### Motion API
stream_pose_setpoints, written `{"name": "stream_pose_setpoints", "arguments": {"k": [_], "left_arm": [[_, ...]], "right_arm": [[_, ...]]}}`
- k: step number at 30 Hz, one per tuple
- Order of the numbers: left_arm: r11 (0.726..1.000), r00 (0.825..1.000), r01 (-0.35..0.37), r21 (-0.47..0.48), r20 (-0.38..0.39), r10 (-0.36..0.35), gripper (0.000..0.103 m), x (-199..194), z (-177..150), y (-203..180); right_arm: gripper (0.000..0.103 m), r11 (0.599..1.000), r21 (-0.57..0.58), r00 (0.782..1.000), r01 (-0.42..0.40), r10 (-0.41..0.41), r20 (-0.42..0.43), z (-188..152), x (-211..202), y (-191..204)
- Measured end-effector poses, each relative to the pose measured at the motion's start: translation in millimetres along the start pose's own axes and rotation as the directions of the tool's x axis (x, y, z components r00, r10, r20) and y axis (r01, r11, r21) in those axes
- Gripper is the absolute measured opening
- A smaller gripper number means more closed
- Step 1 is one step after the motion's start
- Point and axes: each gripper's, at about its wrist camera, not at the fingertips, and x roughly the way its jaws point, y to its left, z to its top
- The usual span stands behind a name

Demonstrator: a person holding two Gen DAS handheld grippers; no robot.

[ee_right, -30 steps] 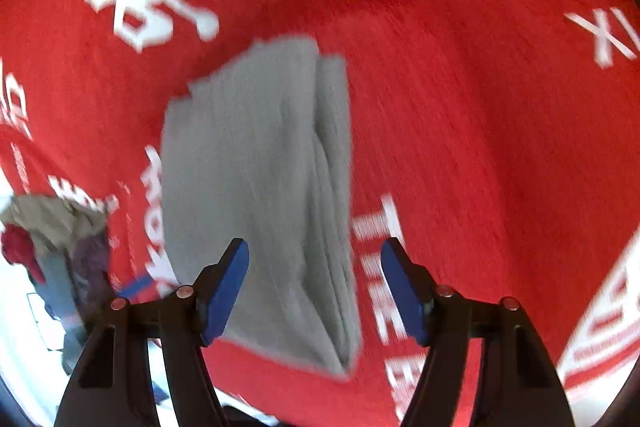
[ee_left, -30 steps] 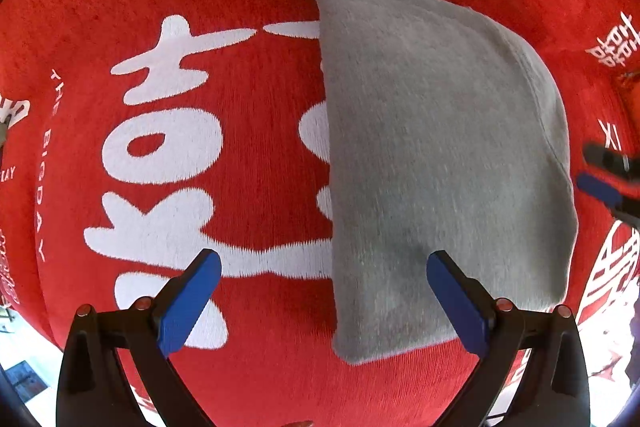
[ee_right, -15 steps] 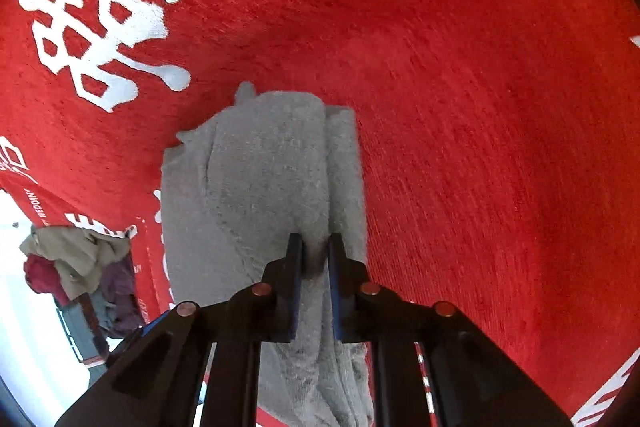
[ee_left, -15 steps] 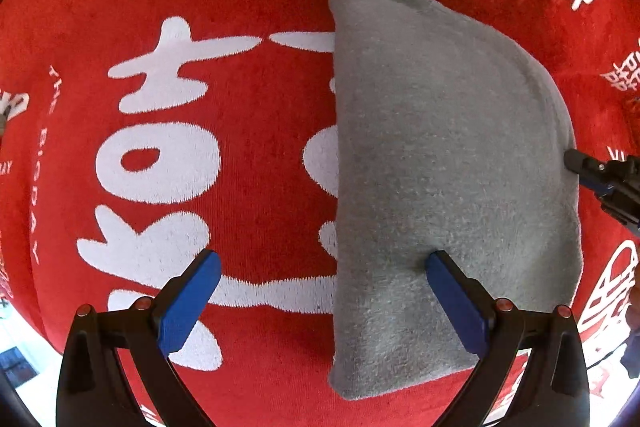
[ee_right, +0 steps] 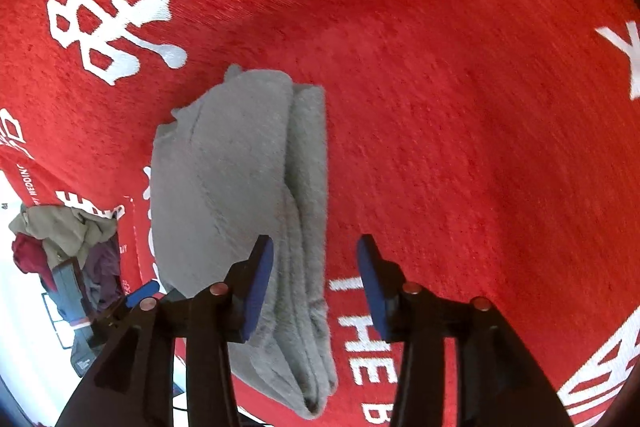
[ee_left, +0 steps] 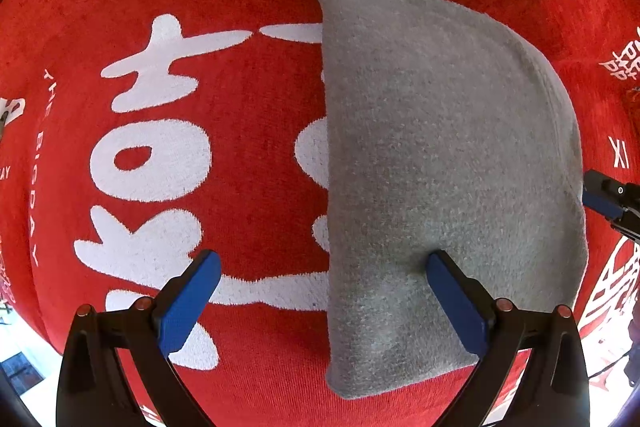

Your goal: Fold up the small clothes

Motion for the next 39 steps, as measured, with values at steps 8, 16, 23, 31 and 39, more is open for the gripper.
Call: {"name": "stream_pose_setpoints", "arguments": {"k": [8, 16, 23, 31, 39], "left_arm": [[1.000, 1.000, 0.021, 0.016, -0.004, -0.021, 0.103, -4, 4, -20], [0.979, 0.979, 0.203, 0.031, -0.001, -0.203, 0.103, -7, 14, -14], [0.941, 0.942, 0.333, 0.058, -0.059, -0.329, 0.103, 12, 36, -19], [0.909, 0.919, 0.394, 0.135, -0.074, -0.387, 0.103, 25, 24, -36], [0.906, 0.911, 0.412, 0.098, -0.031, -0.411, 0.103, 23, 29, -30]], "right_arm": [[0.055, 1.000, 0.001, 1.000, -0.028, 0.028, -0.001, 2, 1, -4], [0.065, 0.996, -0.044, 0.997, -0.078, 0.078, -0.008, 10, -1, -1], [0.072, 0.981, -0.047, 0.981, -0.188, 0.185, -0.063, 30, 12, -2], [0.072, 0.959, -0.055, 0.954, -0.279, 0.271, -0.125, 47, 32, -13], [0.074, 0.903, -0.096, 0.900, -0.418, 0.397, -0.179, 61, 54, 5]]}}
